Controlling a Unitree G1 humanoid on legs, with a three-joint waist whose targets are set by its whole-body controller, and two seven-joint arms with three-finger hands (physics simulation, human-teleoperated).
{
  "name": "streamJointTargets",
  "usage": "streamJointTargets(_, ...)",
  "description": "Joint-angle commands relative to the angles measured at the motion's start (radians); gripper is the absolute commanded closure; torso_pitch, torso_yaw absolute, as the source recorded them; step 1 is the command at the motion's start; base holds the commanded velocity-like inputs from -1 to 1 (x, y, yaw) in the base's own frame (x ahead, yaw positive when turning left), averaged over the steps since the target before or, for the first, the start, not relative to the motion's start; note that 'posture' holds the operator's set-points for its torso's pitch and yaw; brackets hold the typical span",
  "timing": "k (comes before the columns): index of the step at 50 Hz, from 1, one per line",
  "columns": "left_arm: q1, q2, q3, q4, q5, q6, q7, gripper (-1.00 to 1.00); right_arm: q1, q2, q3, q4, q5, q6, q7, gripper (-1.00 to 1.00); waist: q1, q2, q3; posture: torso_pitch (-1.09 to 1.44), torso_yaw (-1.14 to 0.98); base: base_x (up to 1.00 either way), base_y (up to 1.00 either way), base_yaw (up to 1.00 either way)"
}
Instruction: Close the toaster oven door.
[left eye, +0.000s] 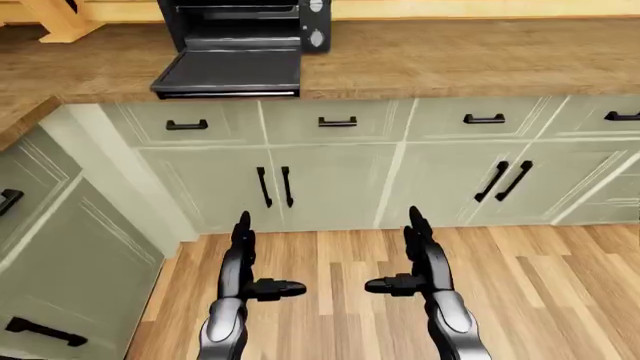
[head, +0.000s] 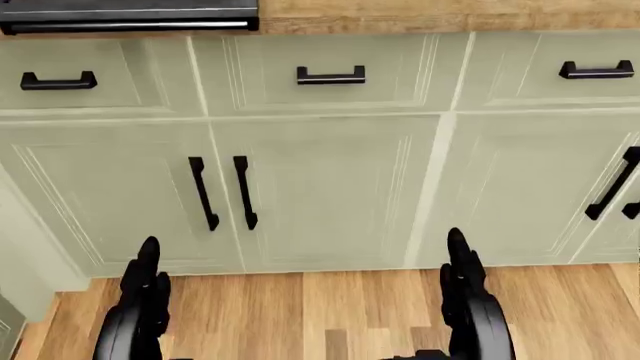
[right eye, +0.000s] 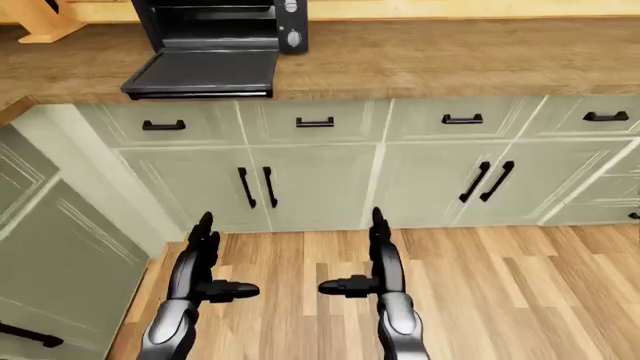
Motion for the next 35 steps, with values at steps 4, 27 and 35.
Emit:
streamJointTargets(4, -0.035, 0.000, 0.010, -0.146, -0.043, -0.039, -0.004, -1.00, -0.044, -0.006, -0.014, -0.103, 0.034, -0.022, 0.004, -1.00, 0.010, -0.006, -0.045, 0.00, 0.00, 0.00, 0.00, 0.00)
streamJointTargets(27, -0.107, 0.029, 0.051, -0.293, -0.049, 0.104, 0.031, -1.00, -0.148, -0.052, -0.069, -0.169, 0.078, 0.120, 0.024, -1.00, 0.007, -0.003, -0.094, 0.00, 0.00, 0.00, 0.00, 0.00)
streamJointTargets(35, -0.200, 0.078, 0.118, -0.363, -0.113, 0.216, 0.043, -1.00, -0.224, -0.093, -0.105, -0.220, 0.075, 0.168, 0.022, -1.00, 0.007, -0.003, -0.088, 0.00, 0.00, 0.00, 0.00, 0.00)
